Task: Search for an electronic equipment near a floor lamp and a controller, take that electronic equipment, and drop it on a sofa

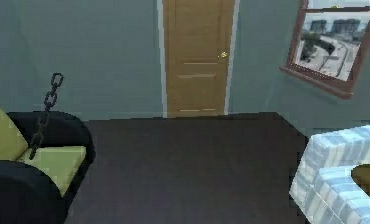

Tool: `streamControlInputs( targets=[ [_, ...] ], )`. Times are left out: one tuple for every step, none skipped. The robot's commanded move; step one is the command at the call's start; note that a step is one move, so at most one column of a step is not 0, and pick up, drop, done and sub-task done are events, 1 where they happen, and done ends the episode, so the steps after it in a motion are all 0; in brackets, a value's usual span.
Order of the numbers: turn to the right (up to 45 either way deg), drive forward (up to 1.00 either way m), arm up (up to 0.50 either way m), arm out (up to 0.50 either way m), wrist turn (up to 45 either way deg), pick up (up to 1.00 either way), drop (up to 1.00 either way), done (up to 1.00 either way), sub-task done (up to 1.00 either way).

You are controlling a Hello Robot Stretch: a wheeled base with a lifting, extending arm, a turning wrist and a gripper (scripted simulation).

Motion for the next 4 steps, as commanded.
streamControlInputs(
  targets=[
    [0.0, 0.10, 0.00, 0.00, 0.0, 0.00, 0.00, 0.00, 0.00],
    [-45.0, 0.00, 0.00, 0.00, 0.0, 0.00, 0.00, 0.00, 0.00],
    [0.0, 0.10, 0.00, 0.00, 0.0, 0.00, 0.00, 0.00, 0.00],
    [-45.0, 0.00, 0.00, 0.00, 0.0, 0.00, 0.00, 0.00, 0.00]
  ],
)
